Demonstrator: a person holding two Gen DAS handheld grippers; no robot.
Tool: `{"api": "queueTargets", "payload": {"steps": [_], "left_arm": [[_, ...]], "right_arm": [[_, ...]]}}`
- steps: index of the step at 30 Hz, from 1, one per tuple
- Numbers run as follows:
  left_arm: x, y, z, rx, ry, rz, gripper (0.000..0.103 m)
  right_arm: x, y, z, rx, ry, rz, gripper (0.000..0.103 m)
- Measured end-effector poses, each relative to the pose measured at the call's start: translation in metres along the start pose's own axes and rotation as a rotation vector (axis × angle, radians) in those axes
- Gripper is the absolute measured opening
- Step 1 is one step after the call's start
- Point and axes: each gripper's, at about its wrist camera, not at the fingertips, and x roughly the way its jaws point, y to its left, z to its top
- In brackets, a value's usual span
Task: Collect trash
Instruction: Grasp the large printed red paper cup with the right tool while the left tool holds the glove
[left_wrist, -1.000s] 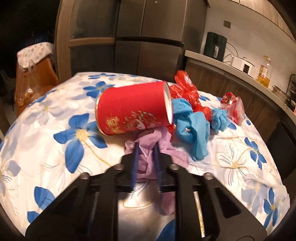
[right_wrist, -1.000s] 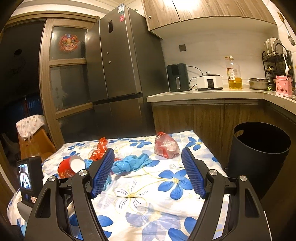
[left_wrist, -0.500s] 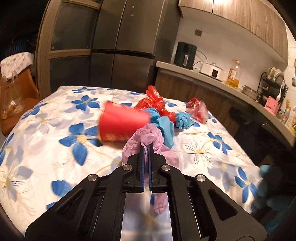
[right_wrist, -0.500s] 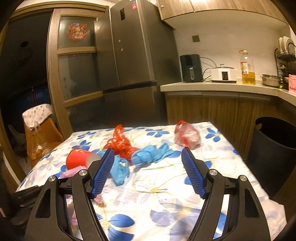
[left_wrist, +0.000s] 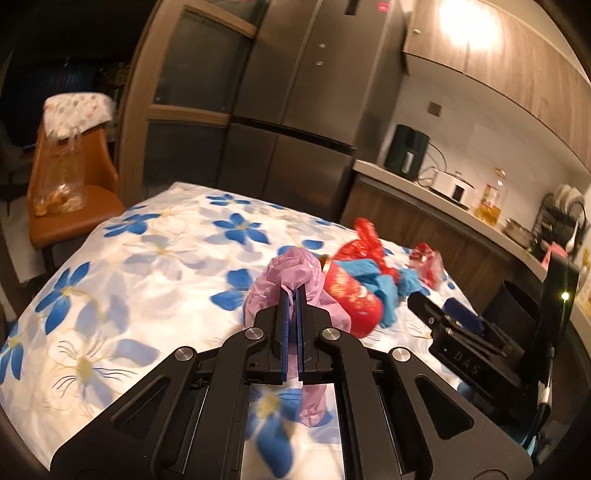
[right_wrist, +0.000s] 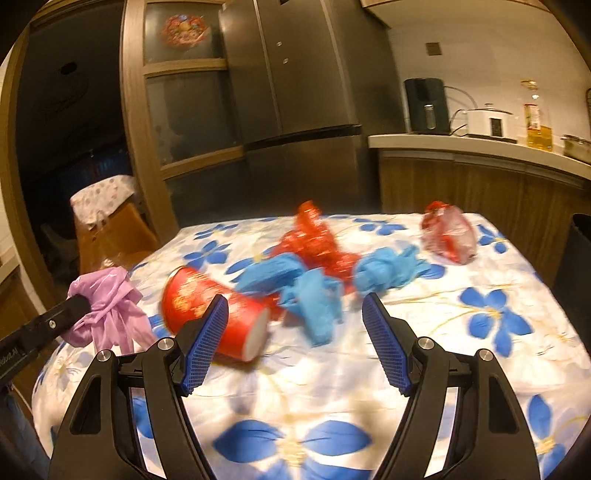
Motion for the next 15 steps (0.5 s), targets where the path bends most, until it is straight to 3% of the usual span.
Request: {"api": "queueTargets", "payload": {"steps": [2,15], "left_arm": [[-0.004,0.01,0.002,-0.015,-0.009,0.016,0.002],[-0.015,0.04,0.007,-0.018,-0.04,0.105,0.002]], "right_arm": [[0.006,0.008,0.0,-0.001,0.016,0.018,0.084],[0.036,0.052,0.002,0.042,0.055,0.05,0.096]]}}
